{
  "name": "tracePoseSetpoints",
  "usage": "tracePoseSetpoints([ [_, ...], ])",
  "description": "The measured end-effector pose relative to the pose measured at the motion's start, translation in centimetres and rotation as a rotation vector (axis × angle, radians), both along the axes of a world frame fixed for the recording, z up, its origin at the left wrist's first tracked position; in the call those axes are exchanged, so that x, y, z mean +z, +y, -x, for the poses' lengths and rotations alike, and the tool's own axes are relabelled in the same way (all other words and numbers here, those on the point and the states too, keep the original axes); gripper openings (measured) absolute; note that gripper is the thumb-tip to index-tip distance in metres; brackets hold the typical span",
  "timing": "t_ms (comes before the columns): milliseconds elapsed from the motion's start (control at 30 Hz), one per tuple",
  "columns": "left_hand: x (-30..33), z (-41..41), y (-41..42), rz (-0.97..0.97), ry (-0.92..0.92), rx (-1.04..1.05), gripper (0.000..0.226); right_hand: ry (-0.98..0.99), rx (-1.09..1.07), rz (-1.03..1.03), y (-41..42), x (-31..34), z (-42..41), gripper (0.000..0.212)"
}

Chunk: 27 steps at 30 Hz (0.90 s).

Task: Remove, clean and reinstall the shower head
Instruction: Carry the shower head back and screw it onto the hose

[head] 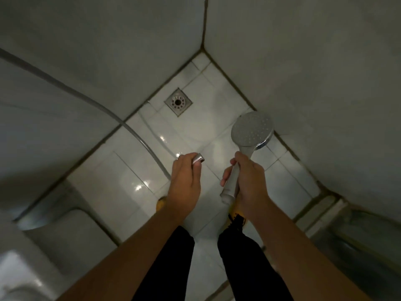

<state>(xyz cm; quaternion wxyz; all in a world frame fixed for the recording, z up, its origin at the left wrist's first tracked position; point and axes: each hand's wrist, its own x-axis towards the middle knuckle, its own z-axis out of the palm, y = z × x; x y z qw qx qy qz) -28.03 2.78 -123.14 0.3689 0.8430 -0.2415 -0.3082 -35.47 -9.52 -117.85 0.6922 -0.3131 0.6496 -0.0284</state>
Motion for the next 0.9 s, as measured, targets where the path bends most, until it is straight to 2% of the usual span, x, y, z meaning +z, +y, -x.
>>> tracePoseSetpoints([
  [167, 12.5, -1.1, -0.4, 0.125, 0.046, 0.074, 0.022, -0.174, -0.192, -0.112, -0.8, 10.1, -1.5, 0.024],
  [400, 26.4, -0.5, -0.3, 0.176, 0.057, 0.077, 0.036, -0.304, -0.291, -0.175, -0.7, 23.0, -2.1, 0.024],
  [533, 32.7, 0.4, -0.1, 0.22, 0.12, 0.035, 0.043, -0.362, -0.289, -0.168, -0.5, 29.1, -2.1, 0.022],
  [700, 40.0, 0.9, 0.5, 0.257, 0.067, -0.041, 0.042, -0.456, -0.322, -0.156, -0.3, 36.5, -2.0, 0.02],
  [900, 47.6, 2.0, 1.4, 0.266, 0.135, 0.019, 0.037, -0.529, -0.327, -0.13, 0.0, 43.4, -0.7, 0.02],
])
